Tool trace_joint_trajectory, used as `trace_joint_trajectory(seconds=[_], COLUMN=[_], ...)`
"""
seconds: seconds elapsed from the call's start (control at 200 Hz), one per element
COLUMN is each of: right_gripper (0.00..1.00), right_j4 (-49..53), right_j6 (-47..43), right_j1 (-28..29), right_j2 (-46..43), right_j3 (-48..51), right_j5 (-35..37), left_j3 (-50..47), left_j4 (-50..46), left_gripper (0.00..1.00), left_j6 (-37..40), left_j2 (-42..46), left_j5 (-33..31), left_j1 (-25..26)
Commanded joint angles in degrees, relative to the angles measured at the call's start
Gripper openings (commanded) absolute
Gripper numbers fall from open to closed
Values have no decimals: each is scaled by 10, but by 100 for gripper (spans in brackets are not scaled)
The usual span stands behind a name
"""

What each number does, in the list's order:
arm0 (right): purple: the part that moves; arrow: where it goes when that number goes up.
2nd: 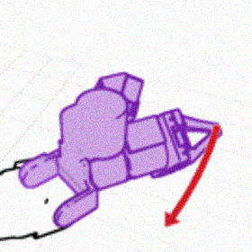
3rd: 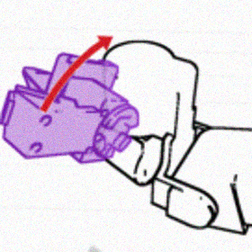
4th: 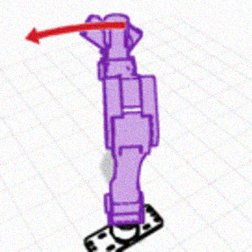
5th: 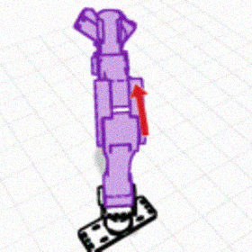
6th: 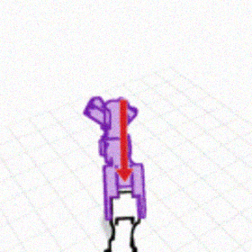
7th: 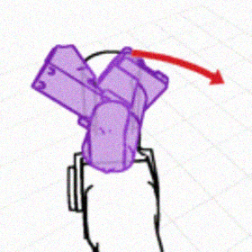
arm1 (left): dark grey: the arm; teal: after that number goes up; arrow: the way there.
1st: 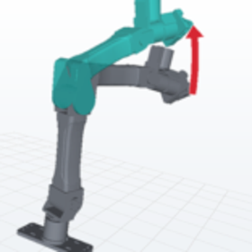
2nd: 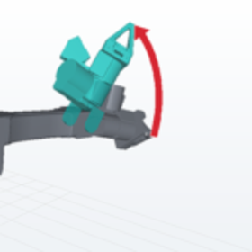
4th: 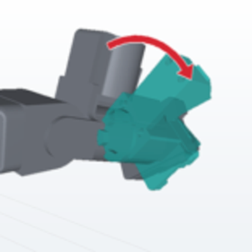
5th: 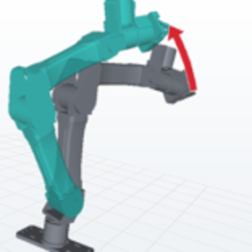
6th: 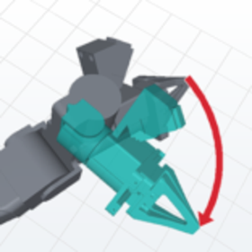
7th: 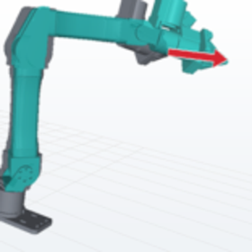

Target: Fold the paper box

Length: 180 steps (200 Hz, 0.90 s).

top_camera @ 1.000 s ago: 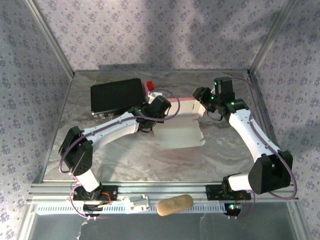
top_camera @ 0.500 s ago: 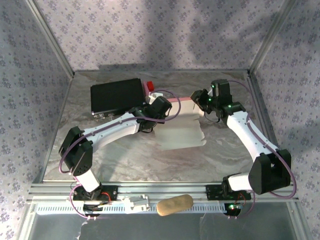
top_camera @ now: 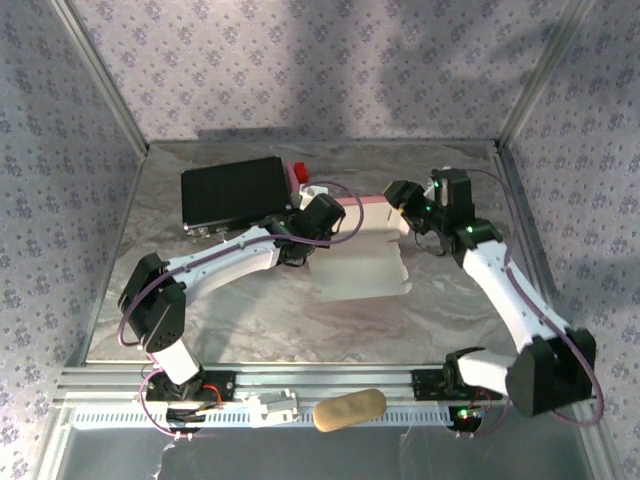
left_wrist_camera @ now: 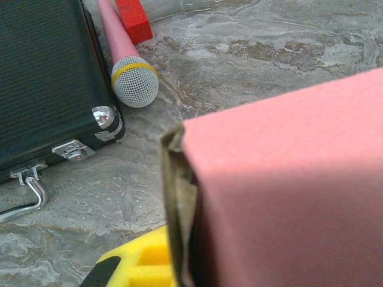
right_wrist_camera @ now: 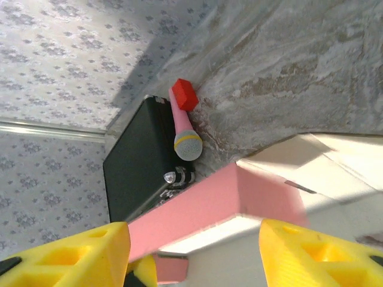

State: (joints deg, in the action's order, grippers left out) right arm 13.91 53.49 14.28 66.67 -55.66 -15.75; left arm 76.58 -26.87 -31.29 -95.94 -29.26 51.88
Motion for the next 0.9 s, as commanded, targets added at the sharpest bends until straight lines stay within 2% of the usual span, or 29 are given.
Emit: trace_joint_trajectory(seconds=[0.0, 0.125, 0.235, 0.665, 0.894], right_gripper=[60, 53, 46, 50, 45], right_j4=[6, -12, -19, -83, -85], right_j6=[-55, -75, -83, -123, -138], right_j1=[-4, -3, -2, -6, -10], right_j2=[-79, -146, -129, 24, 71], right_j3=[59, 153, 187, 152, 125], right_j5=[31, 47, 42, 44, 40], left_j3=[17, 17, 22, 31, 31], left_j4=[1, 9, 10, 6, 9], left_gripper=[0, 0, 0, 0, 0], left_j6=[18, 27, 32, 44, 43], left_j2=[18, 14, 14, 24, 25], left_j5=[-15, -13, -10, 1, 5], left_j1=[3, 3, 3, 4, 4])
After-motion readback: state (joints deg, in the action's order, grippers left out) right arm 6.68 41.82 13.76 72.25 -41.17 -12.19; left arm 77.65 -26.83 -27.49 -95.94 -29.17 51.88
